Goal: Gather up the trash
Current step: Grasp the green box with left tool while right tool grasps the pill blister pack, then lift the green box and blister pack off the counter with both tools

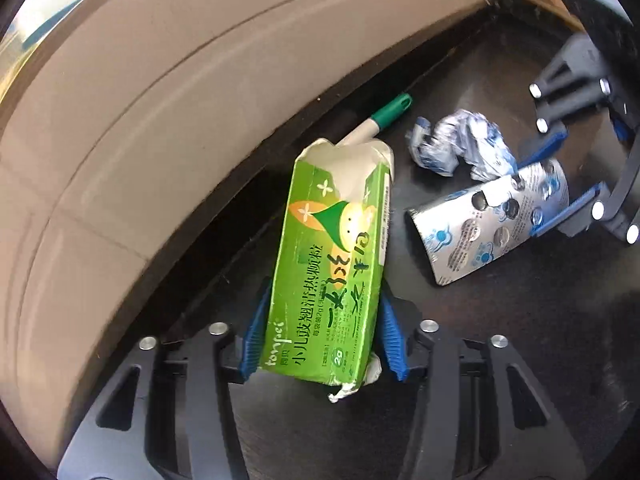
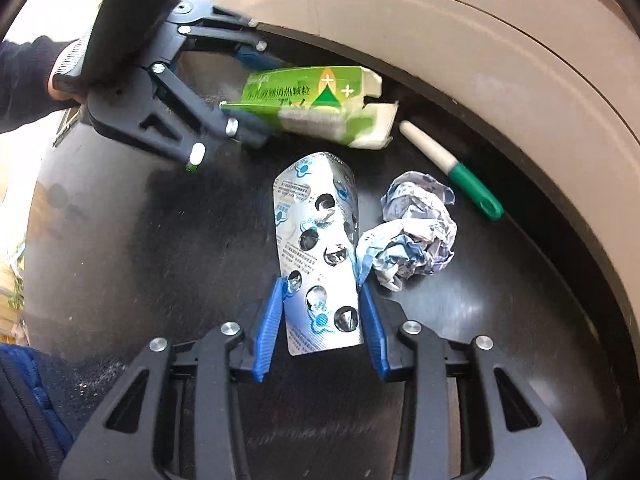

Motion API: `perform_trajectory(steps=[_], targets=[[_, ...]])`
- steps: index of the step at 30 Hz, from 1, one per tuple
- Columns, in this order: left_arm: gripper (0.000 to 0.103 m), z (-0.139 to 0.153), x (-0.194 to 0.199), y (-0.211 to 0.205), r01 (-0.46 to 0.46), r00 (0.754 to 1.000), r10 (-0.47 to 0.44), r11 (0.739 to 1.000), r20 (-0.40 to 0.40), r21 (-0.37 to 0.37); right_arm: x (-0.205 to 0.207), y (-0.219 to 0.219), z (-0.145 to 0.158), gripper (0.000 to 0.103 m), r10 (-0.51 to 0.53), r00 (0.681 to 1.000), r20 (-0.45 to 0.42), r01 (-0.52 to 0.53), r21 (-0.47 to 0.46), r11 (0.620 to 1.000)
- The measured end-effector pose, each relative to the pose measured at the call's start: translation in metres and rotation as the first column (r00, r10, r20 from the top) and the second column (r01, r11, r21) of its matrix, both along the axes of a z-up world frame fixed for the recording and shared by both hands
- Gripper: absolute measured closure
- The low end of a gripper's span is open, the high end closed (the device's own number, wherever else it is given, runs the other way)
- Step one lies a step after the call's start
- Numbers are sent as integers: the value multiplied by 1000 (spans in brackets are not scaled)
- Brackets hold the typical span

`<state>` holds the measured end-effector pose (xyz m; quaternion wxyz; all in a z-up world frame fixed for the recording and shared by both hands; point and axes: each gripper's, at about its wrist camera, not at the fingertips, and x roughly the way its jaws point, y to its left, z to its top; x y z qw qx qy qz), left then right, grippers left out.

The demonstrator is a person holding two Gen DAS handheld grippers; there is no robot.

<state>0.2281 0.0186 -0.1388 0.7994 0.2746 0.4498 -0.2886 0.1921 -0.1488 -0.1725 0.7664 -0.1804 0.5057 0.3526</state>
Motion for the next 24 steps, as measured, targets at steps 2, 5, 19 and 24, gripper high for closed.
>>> perform_trajectory(steps=[2, 5, 19, 24], targets=[[64, 3, -2, 9, -46, 999, 46, 999, -15, -28, -6, -4, 2, 65, -37, 999, -14, 37, 14, 999], [65, 11, -19, 16, -123, 992, 122, 991, -23, -60, -24, -14, 6, 66, -92, 996, -15, 92, 24, 995], [65, 22, -171, -4, -397, 917, 390, 911, -83, -113, -92, -38, 4, 53, -228, 973, 27, 228, 1, 974], [65, 16, -203, 2, -481, 876, 471, 869, -106, -114, -106, -39, -6, 44, -264, 963, 54, 266, -28, 964]])
